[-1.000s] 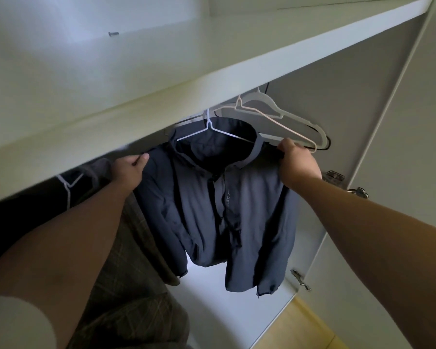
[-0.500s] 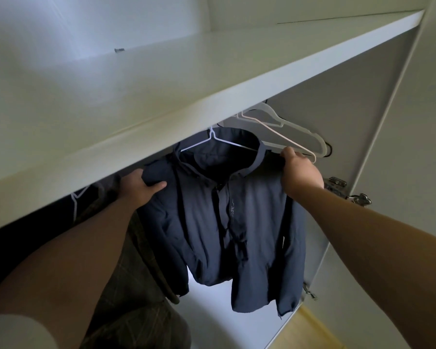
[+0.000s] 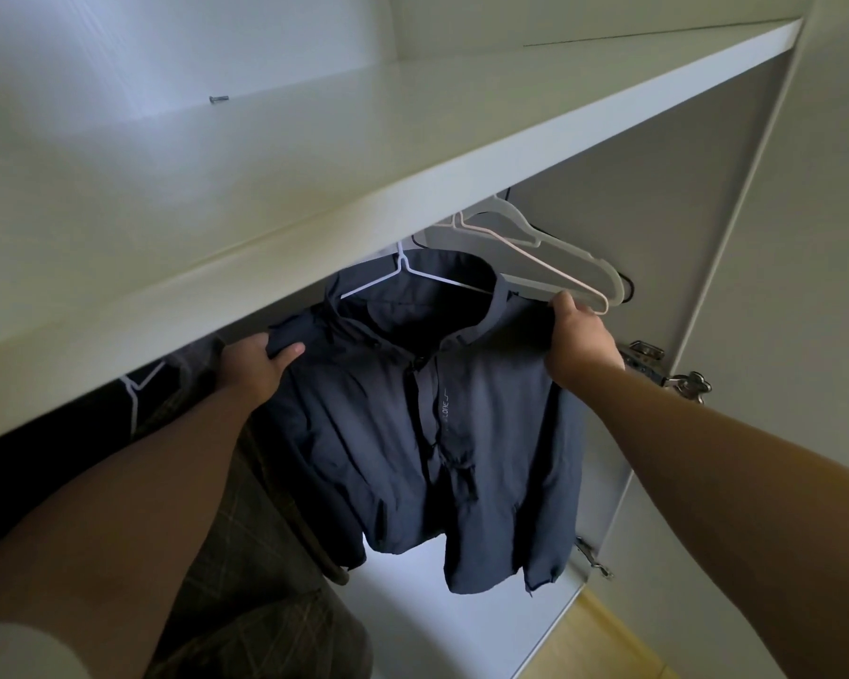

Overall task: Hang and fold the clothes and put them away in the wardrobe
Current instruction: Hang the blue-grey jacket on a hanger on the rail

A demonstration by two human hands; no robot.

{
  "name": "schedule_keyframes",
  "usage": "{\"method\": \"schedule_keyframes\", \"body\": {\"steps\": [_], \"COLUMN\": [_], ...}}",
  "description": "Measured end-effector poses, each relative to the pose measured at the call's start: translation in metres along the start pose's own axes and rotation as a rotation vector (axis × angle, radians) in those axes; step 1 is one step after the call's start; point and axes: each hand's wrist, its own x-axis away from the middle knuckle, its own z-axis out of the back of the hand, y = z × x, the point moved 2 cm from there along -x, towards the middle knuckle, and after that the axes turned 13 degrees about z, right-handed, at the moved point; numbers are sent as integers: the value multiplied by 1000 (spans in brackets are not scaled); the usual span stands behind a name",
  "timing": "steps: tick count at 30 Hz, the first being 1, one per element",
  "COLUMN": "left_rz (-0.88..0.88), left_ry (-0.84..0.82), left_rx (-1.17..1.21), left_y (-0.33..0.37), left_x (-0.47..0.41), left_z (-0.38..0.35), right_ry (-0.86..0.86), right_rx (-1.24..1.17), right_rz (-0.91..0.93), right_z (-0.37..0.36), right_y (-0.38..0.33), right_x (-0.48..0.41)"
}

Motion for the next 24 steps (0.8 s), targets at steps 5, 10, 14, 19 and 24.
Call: {"method": "schedule_keyframes", "body": {"steps": [5,10,14,19,24], "left_rz": [-19,-14,-115,-312,-307], "left_ry": [-39,-40,78,142,141], "left_rx": [6,115,127,9,8], "left_y": [0,-5,-10,-10,-7], "left_x": [1,9,16,25,29], "left_z": [3,5,5,7,13], "right_ry": [2,43,88,101,139], "right_rx": [-13,85,87,117,148], "right_rz": [-81,-79,-78,0,61], "right_z": [0,1,0,0,6], "right_y": [6,8,10,12,17], "right_x": [2,4,7,13,14]}}
